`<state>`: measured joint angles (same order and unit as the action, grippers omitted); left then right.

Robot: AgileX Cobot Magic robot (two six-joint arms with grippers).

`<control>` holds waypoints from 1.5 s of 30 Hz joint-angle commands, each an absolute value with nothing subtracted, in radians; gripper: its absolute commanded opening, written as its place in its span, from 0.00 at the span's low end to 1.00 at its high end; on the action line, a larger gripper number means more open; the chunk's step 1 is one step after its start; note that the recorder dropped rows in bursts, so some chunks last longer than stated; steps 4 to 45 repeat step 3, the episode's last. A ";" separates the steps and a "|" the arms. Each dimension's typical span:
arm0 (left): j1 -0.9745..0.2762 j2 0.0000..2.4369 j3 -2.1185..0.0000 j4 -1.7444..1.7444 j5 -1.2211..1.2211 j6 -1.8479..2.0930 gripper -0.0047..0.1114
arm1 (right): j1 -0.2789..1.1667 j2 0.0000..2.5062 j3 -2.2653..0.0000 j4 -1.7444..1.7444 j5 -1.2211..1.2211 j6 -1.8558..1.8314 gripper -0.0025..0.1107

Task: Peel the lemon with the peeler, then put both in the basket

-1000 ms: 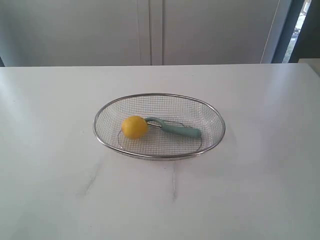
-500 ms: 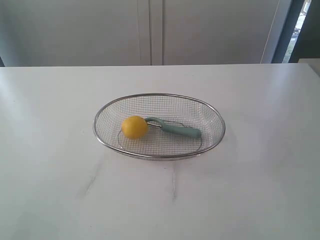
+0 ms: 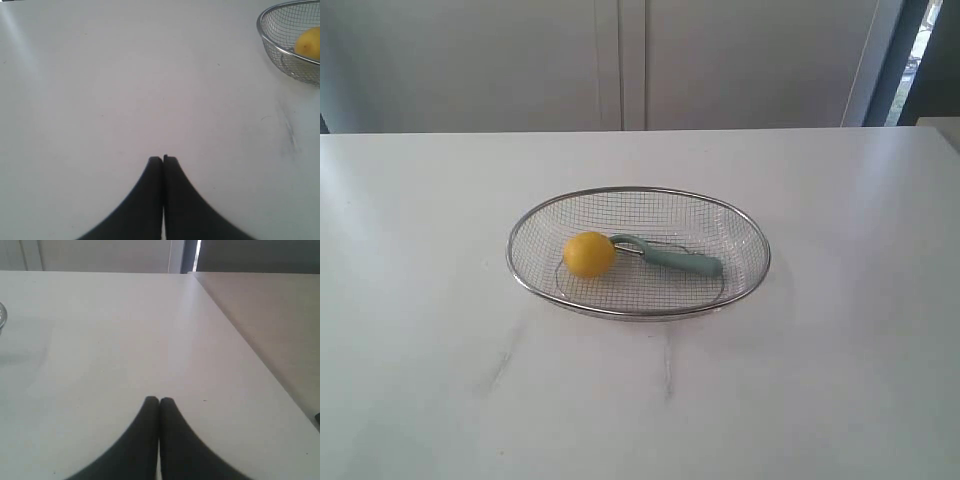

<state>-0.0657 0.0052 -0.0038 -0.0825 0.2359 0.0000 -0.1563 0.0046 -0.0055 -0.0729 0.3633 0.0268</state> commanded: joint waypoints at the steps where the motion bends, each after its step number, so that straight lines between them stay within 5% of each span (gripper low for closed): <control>1: -0.062 0.000 0.000 -0.089 0.233 0.000 0.04 | -0.158 0.000 0.000 -0.074 0.348 0.031 0.02; 45: -0.062 0.000 0.000 -0.089 0.233 0.000 0.04 | -0.158 0.000 0.000 -0.074 0.348 0.031 0.02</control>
